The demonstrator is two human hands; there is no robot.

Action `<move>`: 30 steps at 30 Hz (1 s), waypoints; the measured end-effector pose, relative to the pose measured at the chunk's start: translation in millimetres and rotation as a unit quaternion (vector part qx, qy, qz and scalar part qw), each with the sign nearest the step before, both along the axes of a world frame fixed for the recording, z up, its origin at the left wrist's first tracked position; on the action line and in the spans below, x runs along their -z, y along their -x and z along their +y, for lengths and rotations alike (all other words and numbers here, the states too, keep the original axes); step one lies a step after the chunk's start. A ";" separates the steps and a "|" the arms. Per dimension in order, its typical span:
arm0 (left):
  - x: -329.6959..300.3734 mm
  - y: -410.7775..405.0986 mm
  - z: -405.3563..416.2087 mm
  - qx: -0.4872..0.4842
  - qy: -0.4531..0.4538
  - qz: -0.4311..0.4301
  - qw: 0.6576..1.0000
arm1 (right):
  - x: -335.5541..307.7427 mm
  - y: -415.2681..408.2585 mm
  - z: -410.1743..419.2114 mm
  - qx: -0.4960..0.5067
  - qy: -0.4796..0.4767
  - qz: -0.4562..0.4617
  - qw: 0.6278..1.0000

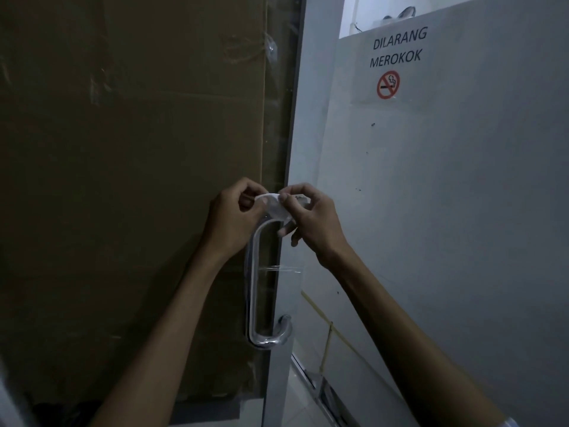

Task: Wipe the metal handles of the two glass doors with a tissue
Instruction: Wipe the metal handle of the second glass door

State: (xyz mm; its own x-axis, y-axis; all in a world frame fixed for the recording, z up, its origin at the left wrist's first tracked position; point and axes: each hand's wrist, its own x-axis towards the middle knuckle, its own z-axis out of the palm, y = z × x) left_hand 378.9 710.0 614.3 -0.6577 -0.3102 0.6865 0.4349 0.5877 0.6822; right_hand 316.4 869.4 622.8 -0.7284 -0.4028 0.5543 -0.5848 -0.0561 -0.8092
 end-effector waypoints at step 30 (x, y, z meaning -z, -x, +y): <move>-1.2 70.7 46.9 -0.220 0.421 -0.034 0.879 | 36.4 98.1 18.9 0.093 -0.075 0.186 0.975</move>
